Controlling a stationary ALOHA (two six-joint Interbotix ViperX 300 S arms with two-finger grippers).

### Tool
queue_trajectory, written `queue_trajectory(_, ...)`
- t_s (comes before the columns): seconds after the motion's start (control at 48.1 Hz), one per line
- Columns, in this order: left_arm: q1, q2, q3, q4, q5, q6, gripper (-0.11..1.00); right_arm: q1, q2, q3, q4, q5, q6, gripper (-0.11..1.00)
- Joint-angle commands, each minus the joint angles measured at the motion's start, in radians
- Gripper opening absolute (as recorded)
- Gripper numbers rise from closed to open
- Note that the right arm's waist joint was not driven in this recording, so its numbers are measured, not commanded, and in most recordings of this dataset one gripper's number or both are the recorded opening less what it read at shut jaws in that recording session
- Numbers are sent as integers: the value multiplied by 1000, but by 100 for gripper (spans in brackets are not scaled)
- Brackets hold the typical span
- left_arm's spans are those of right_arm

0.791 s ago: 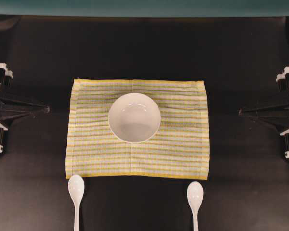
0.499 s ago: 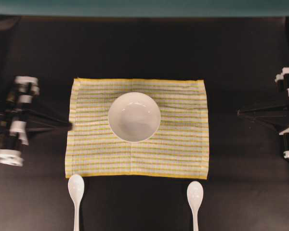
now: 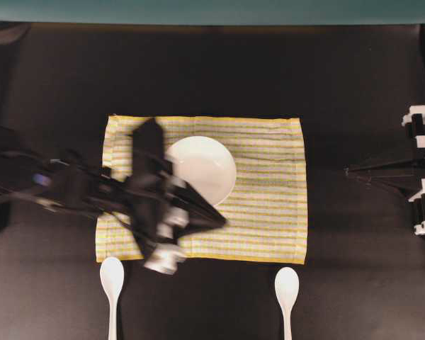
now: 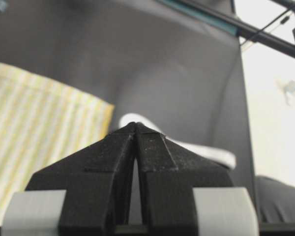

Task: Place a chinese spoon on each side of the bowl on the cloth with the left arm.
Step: 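Move the left gripper over the cloth toward the right-side white spoon, then grasp the right-side white spoon with the left gripper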

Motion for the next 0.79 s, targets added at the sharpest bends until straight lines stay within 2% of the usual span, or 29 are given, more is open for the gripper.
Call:
queue_trajectory(0.0,-20,89,-95,3,-6,-32,5,0,6,-5,2,-5,3,0)
queue_trajectory(0.083,-29,150,-153,3,-6,-51,13,2,6,-3,2,-5,3,0)
queue_trajectory(0.166,-32,206,-204,5,-6,-55,26,2,6,-3,2,-6,3,0)
queue_trajectory(0.374,-38,330,-287,3,-8,-84,76,0,3,-3,2,-6,3,0)
queue_trajectory(0.437,-38,367,-302,3,-8,-100,85,0,0,-3,2,-8,3,0)
queue_trajectory(0.499,-38,402,-316,3,-11,-109,87,0,-3,-5,2,-6,3,0)
queue_trajectory(0.77,-46,546,-376,5,-25,-135,84,0,-9,-5,2,-5,2,0)
